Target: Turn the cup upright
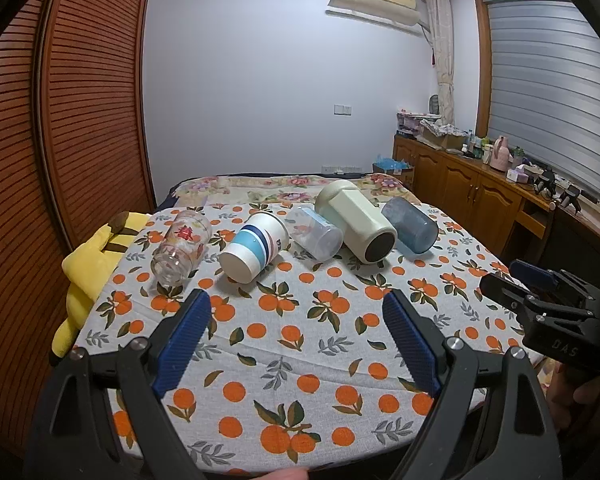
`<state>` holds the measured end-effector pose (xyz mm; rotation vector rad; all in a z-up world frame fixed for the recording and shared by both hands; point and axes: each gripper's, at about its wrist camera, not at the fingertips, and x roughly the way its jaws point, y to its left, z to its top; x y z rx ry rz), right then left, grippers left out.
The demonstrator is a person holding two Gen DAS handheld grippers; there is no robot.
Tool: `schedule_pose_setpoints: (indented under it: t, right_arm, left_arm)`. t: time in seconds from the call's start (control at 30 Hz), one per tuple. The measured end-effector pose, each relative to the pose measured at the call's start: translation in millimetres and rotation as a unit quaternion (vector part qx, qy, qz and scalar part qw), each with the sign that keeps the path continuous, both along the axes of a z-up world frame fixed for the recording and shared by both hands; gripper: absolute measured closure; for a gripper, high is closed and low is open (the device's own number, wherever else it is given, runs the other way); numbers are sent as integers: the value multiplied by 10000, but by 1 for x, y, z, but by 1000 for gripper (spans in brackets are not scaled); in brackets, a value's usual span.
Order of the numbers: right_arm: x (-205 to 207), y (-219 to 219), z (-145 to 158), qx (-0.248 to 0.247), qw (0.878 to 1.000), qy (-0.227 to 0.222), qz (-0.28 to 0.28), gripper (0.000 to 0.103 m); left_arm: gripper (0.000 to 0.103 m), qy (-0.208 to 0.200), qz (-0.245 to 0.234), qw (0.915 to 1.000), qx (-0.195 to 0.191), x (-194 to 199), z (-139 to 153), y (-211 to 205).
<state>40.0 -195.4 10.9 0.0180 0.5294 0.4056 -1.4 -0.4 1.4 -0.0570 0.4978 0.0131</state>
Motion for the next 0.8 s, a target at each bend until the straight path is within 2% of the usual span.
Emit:
schedule_pose_setpoints:
  t: [0.8]
  right_arm:
    - [-1,1,0,-13,10000,-5,-6,30]
  left_arm:
    - [15,-31,-3,10000,38,-2,3,-2]
